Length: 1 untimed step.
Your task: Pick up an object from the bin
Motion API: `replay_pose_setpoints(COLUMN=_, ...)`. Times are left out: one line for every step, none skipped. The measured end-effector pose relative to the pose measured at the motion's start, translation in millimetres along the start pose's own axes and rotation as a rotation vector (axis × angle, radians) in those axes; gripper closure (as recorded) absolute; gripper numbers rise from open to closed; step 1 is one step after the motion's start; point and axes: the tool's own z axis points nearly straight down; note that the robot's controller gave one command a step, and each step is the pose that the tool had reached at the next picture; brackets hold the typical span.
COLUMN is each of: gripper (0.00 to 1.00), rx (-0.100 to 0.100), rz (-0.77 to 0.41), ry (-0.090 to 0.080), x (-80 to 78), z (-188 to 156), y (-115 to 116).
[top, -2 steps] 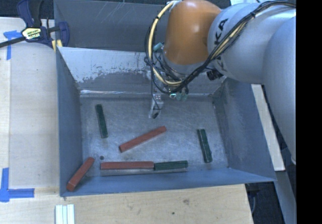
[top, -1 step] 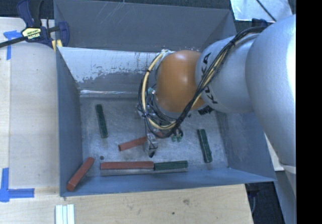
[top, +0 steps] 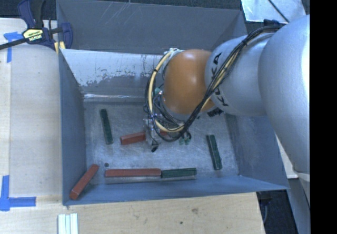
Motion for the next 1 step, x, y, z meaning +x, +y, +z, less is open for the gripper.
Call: replay_pose_setpoints(gripper=0.00, rx=0.002, rz=0.000, ry=0.006, x=2.1, z=2.5, y=-1.0)
